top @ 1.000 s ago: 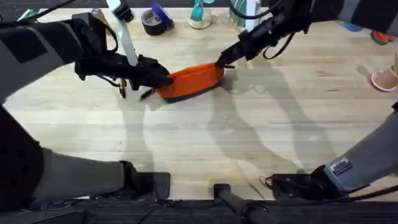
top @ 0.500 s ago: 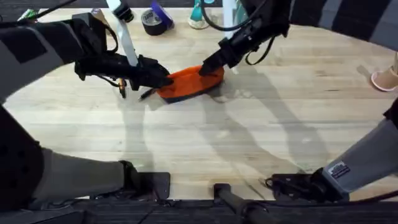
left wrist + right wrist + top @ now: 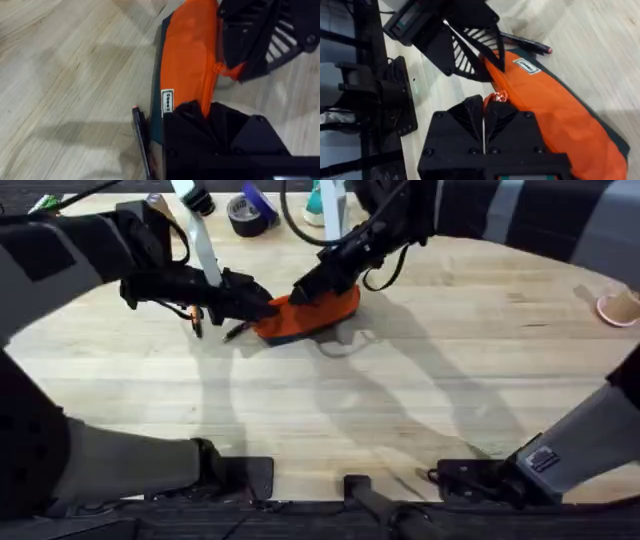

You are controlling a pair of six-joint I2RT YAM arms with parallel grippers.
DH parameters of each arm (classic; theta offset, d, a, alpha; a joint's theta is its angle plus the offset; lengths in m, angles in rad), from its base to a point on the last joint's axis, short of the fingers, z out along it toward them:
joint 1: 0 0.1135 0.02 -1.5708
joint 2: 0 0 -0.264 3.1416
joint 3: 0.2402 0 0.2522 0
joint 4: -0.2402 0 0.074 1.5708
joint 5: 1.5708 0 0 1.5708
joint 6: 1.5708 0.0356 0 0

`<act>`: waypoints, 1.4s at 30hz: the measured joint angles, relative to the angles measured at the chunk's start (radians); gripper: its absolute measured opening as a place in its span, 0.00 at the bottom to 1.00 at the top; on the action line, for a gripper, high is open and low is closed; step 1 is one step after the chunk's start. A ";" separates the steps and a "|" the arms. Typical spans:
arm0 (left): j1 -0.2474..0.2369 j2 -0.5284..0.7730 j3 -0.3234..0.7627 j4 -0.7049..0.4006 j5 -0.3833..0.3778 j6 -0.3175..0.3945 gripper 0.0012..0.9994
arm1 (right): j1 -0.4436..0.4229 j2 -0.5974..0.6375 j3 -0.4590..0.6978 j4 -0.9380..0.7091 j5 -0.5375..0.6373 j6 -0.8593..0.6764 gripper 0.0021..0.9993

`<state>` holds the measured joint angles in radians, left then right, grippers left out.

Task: Unzip the bag, pick up the pens from the table one at a time and place them inside, then zip the bag closed.

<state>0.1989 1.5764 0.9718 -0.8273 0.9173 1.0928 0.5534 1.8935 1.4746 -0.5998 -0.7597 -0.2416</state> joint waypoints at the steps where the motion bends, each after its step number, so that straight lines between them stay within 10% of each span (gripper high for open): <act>1: 0.000 0.000 0.000 -0.001 0.000 0.000 0.04 | 0.006 0.000 0.000 0.004 0.003 0.003 0.03; 42: 0.007 0.000 0.000 -0.012 -0.005 0.000 0.04 | 0.109 0.000 0.000 0.088 0.068 0.070 0.03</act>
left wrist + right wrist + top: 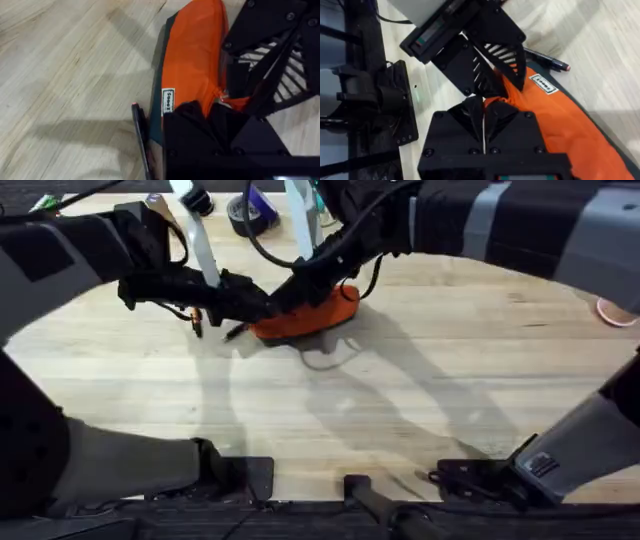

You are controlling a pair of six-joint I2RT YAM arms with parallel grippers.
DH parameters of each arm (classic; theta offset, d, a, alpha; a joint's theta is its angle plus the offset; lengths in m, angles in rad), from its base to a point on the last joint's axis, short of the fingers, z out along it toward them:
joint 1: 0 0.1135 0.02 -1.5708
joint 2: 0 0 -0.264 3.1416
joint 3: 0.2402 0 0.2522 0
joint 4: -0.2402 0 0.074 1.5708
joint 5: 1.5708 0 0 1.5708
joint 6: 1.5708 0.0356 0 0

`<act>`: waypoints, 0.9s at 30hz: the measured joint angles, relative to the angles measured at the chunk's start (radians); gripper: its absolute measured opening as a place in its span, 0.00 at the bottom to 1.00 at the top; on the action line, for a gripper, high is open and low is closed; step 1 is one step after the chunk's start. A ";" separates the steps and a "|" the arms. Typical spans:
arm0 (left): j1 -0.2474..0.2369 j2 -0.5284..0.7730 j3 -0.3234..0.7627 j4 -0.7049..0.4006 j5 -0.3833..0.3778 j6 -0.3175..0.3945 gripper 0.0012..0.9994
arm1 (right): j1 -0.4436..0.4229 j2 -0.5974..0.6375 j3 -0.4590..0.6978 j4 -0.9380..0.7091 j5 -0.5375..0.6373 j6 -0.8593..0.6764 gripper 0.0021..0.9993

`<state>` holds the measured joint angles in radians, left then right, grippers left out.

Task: Unzip the bag, pick up the pens from the table one at a time and place them inside, then zip the bag closed.

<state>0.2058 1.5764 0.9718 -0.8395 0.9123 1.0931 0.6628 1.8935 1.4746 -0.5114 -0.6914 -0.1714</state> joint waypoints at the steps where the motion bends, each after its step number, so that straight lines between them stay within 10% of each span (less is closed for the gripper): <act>1: 0.001 0.000 0.000 -0.001 0.000 0.000 0.04 | 0.000 0.000 0.000 0.000 0.000 0.001 0.03; 22: 0.001 0.000 0.000 -0.003 0.000 0.000 0.04 | 0.002 0.000 0.000 0.000 0.000 0.008 0.03; 27: 0.001 0.000 0.000 0.006 -0.011 0.000 0.04 | 0.013 0.000 0.000 -0.003 -0.034 0.016 0.41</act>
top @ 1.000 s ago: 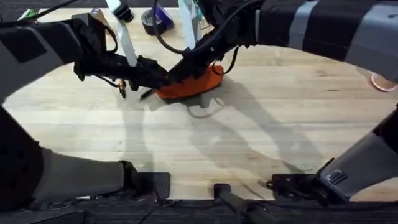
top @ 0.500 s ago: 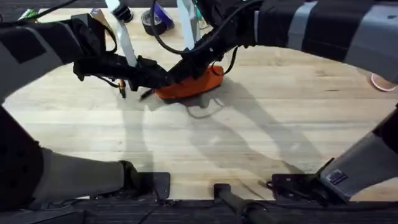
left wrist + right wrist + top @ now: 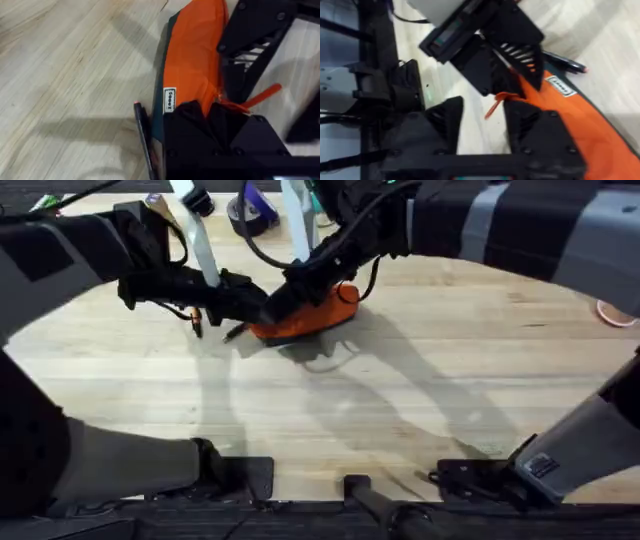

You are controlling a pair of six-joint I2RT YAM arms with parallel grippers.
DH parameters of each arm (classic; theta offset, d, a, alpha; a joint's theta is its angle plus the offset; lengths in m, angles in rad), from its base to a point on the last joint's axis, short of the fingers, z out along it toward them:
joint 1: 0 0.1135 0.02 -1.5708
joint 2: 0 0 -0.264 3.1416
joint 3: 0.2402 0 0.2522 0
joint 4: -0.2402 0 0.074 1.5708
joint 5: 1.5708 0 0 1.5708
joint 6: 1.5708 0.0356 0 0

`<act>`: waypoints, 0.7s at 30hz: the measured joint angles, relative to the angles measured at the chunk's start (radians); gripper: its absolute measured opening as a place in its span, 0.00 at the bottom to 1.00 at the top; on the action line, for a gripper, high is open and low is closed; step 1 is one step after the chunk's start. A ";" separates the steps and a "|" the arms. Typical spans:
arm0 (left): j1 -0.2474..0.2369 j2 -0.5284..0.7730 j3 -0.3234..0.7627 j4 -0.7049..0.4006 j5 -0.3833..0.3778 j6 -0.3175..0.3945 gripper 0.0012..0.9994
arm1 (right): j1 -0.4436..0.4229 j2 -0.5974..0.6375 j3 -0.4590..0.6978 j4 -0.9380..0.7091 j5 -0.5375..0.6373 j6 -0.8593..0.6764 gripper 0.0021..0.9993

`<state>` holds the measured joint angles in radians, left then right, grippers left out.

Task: Unzip the bag, pick up the pens from the table one at a time and place them inside, then zip the bag closed.

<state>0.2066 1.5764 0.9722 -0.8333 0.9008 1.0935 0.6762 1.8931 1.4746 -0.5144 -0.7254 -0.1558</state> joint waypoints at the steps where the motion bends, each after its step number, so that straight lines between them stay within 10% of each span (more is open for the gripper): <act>1: 0.000 0.000 0.000 0.000 -0.004 0.000 0.04 | 0.003 0.000 0.000 -0.002 -0.007 0.001 0.50; 6: 0.000 0.000 0.006 0.011 -0.019 0.003 0.04 | 0.015 -0.005 0.002 -0.006 -0.053 0.007 0.98; 21: 0.002 0.000 0.007 0.010 -0.020 0.003 0.04 | 0.018 -0.009 0.002 -0.006 -0.053 0.015 1.00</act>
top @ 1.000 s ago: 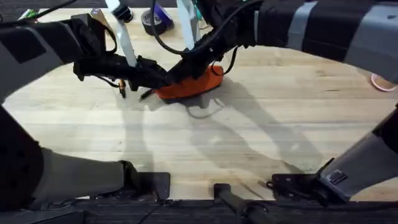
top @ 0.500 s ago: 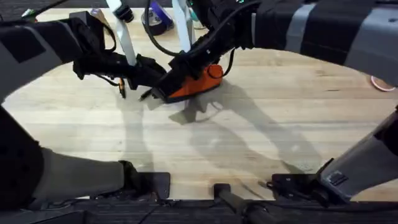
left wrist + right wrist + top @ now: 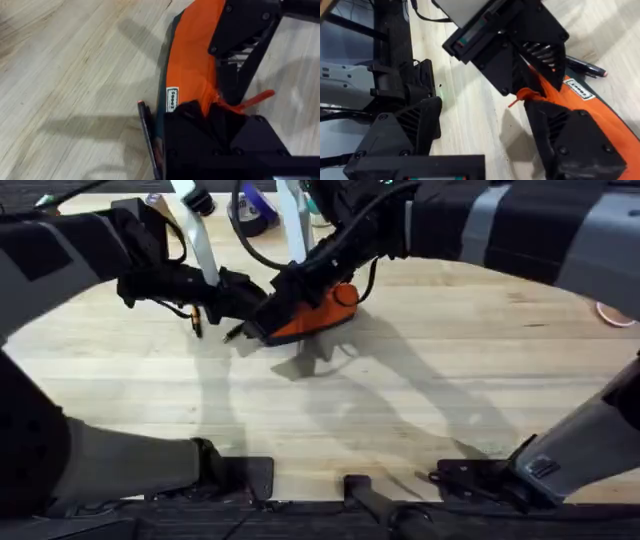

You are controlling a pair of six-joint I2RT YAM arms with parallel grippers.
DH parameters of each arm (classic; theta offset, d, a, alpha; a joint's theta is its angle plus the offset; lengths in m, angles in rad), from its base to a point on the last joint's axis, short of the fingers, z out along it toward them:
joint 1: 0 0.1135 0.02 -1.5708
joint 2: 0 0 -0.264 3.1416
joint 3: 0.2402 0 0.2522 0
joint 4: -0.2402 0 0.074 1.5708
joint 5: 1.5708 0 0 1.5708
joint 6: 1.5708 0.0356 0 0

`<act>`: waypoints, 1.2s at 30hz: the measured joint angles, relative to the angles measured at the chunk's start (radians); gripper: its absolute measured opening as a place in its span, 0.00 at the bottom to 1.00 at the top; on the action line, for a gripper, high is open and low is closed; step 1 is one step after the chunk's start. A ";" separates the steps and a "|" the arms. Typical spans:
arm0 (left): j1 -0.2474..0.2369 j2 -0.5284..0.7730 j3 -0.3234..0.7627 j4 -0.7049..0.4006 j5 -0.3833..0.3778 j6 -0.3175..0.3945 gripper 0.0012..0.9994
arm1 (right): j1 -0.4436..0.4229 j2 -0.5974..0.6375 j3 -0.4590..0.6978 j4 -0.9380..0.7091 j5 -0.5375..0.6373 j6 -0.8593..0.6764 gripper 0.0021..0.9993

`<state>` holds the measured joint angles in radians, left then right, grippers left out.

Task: Unzip the bag, pick up the pens from the table one at a time and place them inside, then zip the bag closed.

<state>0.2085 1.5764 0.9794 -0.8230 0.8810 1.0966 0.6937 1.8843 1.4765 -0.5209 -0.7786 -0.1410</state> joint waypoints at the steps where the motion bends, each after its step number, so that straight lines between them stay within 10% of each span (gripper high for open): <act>1: 0.000 0.000 0.000 0.000 0.000 0.000 0.04 | 0.000 0.000 0.000 0.000 0.000 0.000 1.00; 6: 0.000 0.000 0.000 -0.002 -0.007 0.003 0.26 | 0.000 -0.008 0.000 -0.009 0.000 0.003 1.00; 12: -0.007 0.000 0.003 -0.019 0.003 0.001 0.98 | 0.000 -0.069 0.004 0.010 -0.006 0.002 1.00; 22: -0.008 0.000 0.025 -0.044 0.013 -0.090 1.00 | -0.010 -0.091 0.013 -0.044 -0.008 0.002 1.00; 36: -0.008 0.000 0.316 -0.354 -0.059 -0.166 1.00 | -0.152 -0.257 0.019 -0.131 0.048 -0.001 1.00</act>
<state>0.2008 1.5764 1.2956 -1.1766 0.8223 0.9310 0.5419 1.6272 1.4956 -0.6517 -0.7308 -0.1417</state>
